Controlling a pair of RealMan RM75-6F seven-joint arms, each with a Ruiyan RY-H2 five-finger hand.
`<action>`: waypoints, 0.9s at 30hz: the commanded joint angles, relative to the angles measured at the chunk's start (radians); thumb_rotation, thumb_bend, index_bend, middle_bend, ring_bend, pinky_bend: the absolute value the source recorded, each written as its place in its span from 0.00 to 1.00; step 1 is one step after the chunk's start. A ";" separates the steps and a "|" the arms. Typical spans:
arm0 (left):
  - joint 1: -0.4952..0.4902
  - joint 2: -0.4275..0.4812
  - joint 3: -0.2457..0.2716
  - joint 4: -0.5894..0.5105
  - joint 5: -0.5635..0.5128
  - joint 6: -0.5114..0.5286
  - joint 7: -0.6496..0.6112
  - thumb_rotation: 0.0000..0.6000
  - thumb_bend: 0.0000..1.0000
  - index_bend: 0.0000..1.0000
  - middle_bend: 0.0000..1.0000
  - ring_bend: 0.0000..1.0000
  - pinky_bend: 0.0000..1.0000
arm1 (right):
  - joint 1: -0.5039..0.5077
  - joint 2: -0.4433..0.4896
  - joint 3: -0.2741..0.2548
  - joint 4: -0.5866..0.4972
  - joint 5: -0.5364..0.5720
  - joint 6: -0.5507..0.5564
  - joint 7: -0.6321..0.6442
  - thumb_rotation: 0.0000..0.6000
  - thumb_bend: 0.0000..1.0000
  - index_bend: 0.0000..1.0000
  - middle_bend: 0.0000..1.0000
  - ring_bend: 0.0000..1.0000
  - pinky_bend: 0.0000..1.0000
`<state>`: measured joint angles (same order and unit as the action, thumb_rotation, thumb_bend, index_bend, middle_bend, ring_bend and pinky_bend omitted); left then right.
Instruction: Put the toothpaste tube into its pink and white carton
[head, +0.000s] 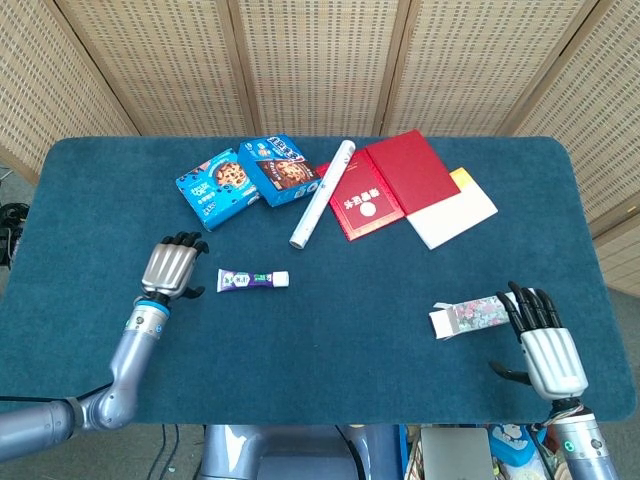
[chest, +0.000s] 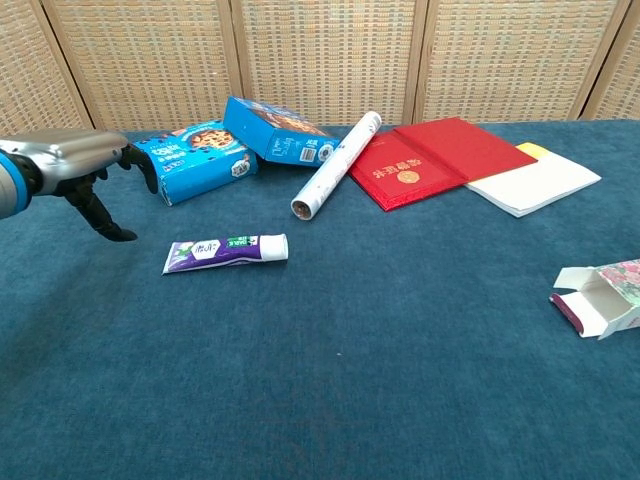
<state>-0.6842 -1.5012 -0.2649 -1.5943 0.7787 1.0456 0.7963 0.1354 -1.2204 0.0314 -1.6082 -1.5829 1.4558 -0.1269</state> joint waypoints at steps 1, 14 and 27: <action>-0.027 -0.029 0.010 0.028 -0.025 0.010 0.026 1.00 0.23 0.35 0.22 0.18 0.24 | -0.001 0.003 0.001 -0.001 0.003 0.001 0.007 1.00 0.12 0.00 0.00 0.00 0.00; -0.110 -0.147 0.023 0.137 -0.110 0.020 0.068 1.00 0.23 0.39 0.23 0.20 0.25 | -0.002 0.014 0.005 0.001 0.005 0.006 0.044 1.00 0.12 0.00 0.00 0.00 0.00; -0.159 -0.224 0.035 0.228 -0.159 0.017 0.093 1.00 0.23 0.39 0.23 0.20 0.25 | -0.002 0.019 0.005 0.001 0.004 0.007 0.062 1.00 0.12 0.00 0.00 0.00 0.00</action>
<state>-0.8394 -1.7213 -0.2306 -1.3709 0.6229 1.0631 0.8887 0.1329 -1.2018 0.0366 -1.6072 -1.5786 1.4629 -0.0652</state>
